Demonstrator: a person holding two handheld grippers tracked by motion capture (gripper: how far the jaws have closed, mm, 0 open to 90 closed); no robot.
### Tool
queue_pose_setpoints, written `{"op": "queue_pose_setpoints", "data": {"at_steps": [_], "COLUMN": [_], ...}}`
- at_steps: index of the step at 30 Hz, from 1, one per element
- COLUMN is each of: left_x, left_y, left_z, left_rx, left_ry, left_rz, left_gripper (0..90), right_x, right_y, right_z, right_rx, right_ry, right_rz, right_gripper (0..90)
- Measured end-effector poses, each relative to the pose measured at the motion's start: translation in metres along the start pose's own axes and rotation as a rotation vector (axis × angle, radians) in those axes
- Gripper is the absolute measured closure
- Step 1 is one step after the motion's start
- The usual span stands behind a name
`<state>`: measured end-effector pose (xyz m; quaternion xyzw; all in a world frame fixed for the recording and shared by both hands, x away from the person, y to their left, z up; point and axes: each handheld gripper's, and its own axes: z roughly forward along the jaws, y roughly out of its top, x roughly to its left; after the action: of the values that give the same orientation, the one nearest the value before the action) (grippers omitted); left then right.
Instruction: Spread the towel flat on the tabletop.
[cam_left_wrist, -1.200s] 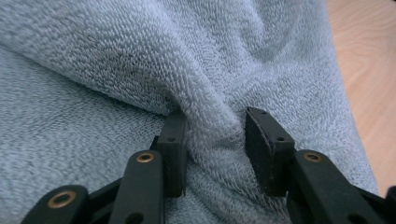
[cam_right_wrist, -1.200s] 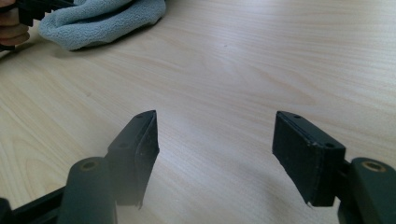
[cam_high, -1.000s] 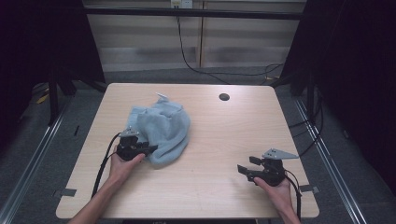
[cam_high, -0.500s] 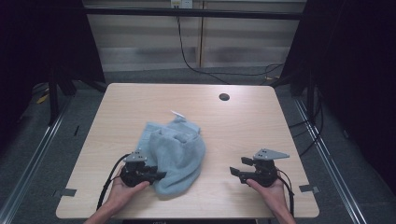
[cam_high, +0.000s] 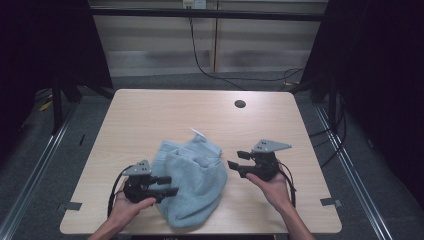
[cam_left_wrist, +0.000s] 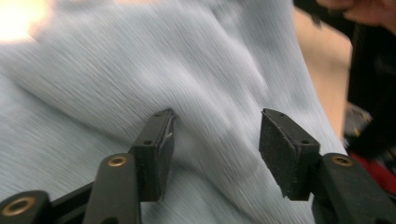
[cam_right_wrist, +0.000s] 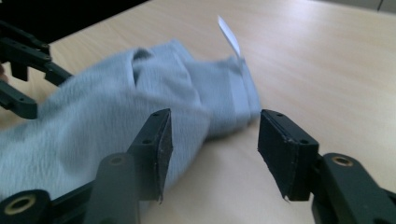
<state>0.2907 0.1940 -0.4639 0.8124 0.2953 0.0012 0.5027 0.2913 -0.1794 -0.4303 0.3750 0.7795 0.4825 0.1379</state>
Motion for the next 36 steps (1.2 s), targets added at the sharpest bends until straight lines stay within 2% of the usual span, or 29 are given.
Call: {"op": "queue_pose_setpoints", "data": {"at_steps": [2,4,5,6,7,9,12,14,15,16,17,18,20,24,29,33,35,36], "left_x": [0.014,0.031,0.031,0.046,0.051,0.058,0.052,0.05,0.045,0.041,0.041,0.035,0.031,0.03,0.031,0.031,0.031,0.03], "left_y": [0.01,0.015,0.015,0.013,0.011,0.004,-0.002,-0.003,-0.003,-0.004,-0.004,-0.005,-0.005,-0.005,-0.006,-0.007,-0.008,-0.008], "left_z": [0.003,0.009,0.009,0.018,0.024,0.034,0.042,0.043,0.045,0.047,0.047,0.051,0.054,0.056,0.054,0.051,0.049,0.049], "left_rx": [-0.018,-0.035,-0.035,-0.035,-0.016,0.016,0.054,0.061,0.08,0.094,0.094,0.111,0.119,0.122,0.121,0.122,0.119,0.121], "left_ry": [0.041,0.093,0.093,0.152,0.169,0.125,0.119,0.11,0.064,0.055,0.055,0.043,0.019,0.006,-0.006,-0.006,-0.005,-0.007], "left_rz": [-0.029,-0.063,-0.063,-0.096,-0.094,-0.12,-0.067,-0.059,-0.023,-0.005,-0.005,0.026,0.032,0.028,0.016,0.017,0.017,0.017], "left_gripper": [43.0,41.2,40.0,36.7,32.2,29.3,29.2,31.5,41.4,51.5,53.3,56.3,63.3,69.1,71.3,73.6,75.2,75.7], "right_x": [-0.001,-0.002,-0.001,-0.001,0.0,0.002,0.006,0.007,0.009,0.01,0.012,0.014,0.02,0.024,0.02,0.02,0.022,0.023], "right_y": [0.014,0.026,0.031,0.036,0.039,0.042,0.04,0.038,0.033,0.031,0.028,0.026,0.021,0.014,0.005,0.0,0.0,0.0], "right_z": [0.015,0.035,0.046,0.057,0.069,0.09,0.115,0.121,0.13,0.132,0.134,0.135,0.135,0.137,0.14,0.14,0.141,0.141], "right_rx": [0.001,0.024,0.041,0.061,0.08,0.105,0.141,0.145,0.157,0.165,0.174,0.179,0.195,0.223,0.248,0.249,0.263,0.268], "right_ry": [0.027,0.048,0.052,0.064,0.082,0.092,0.115,0.117,0.14,0.147,0.162,0.174,0.19,0.203,0.205,0.195,0.187,0.188], "right_rz": [-0.002,-0.007,-0.012,-0.018,-0.013,-0.022,-0.013,-0.01,0.0,-0.002,0.003,0.004,-0.002,-0.014,0.008,0.004,-0.021,-0.03], "right_gripper": [50.8,51.4,51.3,50.5,49.7,47.1,43.1,42.1,40.9,39.3,39.0,38.4,37.6,36.6,39.7,50.2,55.4,61.5]}}
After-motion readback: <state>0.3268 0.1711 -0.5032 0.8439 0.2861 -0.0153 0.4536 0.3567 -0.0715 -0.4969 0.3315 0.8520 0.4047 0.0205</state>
